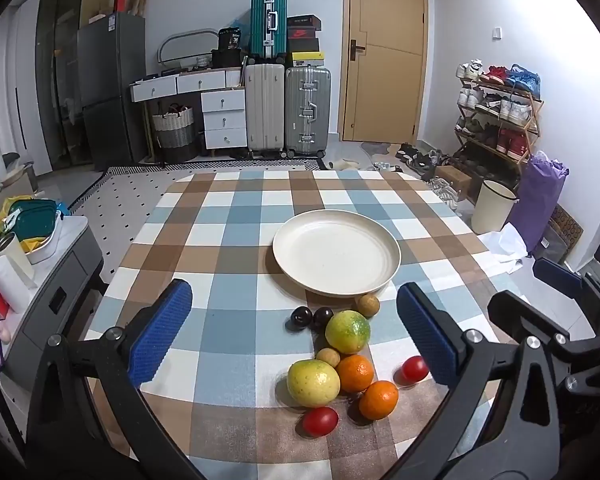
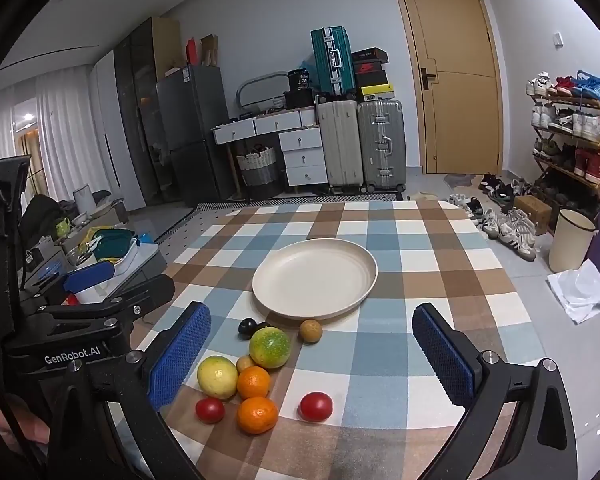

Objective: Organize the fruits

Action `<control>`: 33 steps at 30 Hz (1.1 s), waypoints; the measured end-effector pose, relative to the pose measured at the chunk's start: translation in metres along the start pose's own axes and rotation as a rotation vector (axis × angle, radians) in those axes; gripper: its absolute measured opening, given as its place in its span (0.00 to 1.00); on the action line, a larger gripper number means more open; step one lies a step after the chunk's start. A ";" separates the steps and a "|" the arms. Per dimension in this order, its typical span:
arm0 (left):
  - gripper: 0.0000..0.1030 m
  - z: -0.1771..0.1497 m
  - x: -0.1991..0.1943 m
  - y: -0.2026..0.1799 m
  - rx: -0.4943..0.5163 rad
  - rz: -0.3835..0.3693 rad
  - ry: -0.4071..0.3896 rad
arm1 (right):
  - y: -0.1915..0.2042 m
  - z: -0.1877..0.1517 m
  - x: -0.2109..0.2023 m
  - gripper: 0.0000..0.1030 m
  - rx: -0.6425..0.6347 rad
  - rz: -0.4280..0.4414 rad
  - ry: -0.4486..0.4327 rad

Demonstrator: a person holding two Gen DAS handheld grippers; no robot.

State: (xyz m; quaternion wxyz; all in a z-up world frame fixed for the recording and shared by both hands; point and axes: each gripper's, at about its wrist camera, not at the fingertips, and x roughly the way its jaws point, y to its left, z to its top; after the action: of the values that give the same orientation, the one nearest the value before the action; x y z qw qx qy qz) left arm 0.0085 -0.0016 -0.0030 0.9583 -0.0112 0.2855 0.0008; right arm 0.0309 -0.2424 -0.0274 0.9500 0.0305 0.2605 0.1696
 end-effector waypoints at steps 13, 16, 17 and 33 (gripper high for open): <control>1.00 -0.002 -0.002 -0.002 0.002 -0.010 0.003 | 0.002 -0.001 -0.002 1.00 -0.006 0.001 -0.003; 1.00 0.000 -0.006 -0.004 0.002 -0.008 0.004 | 0.003 -0.001 -0.003 1.00 -0.005 0.003 -0.002; 1.00 -0.001 -0.007 -0.005 0.003 -0.008 0.002 | 0.003 -0.001 -0.003 1.00 -0.006 0.002 -0.001; 1.00 -0.003 -0.015 -0.009 0.008 -0.017 0.001 | 0.001 -0.004 -0.002 1.00 -0.001 -0.001 0.000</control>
State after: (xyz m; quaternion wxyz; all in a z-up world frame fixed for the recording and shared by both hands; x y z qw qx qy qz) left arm -0.0054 -0.0110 0.0029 0.9581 -0.0098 0.2861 -0.0082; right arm 0.0272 -0.2419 -0.0298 0.9500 0.0297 0.2606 0.1694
